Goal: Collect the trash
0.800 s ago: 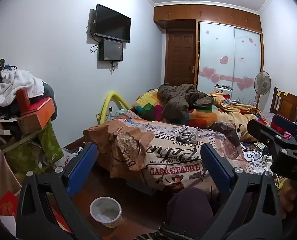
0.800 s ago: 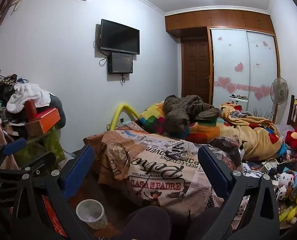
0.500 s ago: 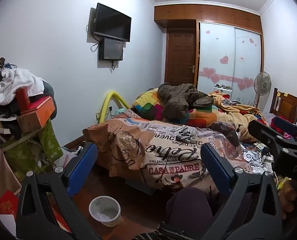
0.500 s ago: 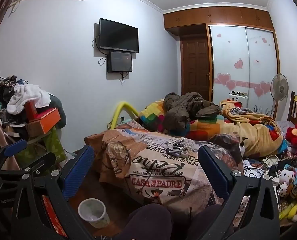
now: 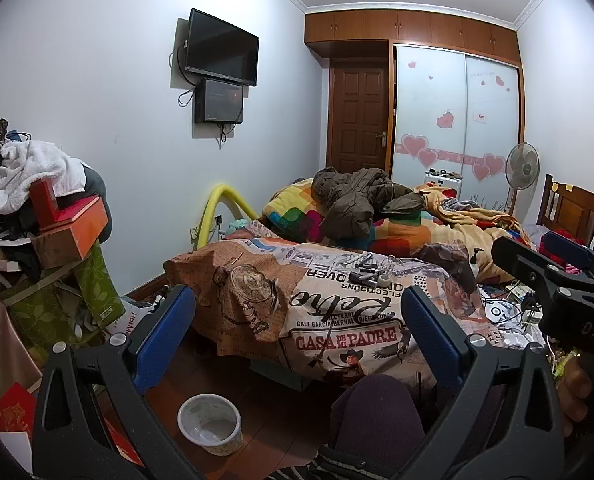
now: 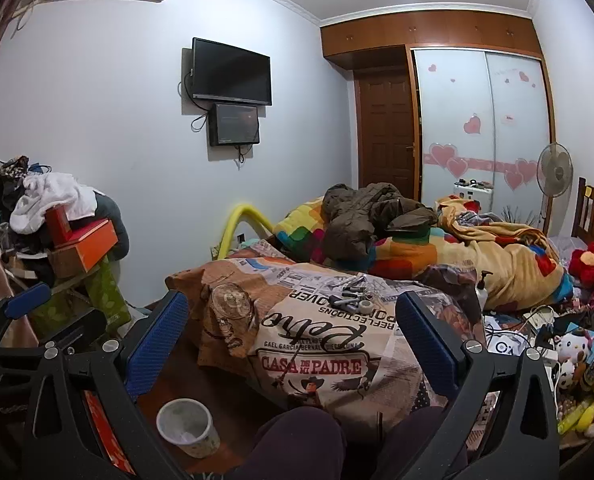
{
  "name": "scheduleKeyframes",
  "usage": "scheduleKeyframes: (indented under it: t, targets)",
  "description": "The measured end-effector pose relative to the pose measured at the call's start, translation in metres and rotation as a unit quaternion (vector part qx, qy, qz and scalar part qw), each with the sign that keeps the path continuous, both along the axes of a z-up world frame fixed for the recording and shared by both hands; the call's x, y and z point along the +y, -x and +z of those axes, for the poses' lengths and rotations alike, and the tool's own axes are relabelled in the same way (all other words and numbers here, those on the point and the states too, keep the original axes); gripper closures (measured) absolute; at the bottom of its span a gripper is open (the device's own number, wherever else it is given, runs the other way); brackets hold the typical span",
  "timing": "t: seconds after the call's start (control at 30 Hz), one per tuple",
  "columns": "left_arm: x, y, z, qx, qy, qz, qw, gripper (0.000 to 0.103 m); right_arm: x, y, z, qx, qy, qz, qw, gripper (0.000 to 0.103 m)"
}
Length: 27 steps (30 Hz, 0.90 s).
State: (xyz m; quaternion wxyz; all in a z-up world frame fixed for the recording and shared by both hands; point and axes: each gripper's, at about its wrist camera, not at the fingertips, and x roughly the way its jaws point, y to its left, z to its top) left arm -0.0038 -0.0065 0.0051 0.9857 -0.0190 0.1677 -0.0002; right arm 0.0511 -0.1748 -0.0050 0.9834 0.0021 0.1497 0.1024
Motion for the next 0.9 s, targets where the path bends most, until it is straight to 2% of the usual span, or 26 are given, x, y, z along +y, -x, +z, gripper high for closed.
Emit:
scheduleKeyframes:
  t: [0.83,0.9]
  targets:
    - [-0.0057,0.0014,-0.0009,0.0,0.0,-0.001,1.0,0.0,0.0002,0.0016,0.004,-0.001,0.0,-0.002,1.0,0.0]
    - [0.0032,-0.0009,-0.0014,0.0,0.002,-0.002,1.0,0.0,0.001,0.0019,0.0038,0.0,0.001,-0.001,1.0,0.0]
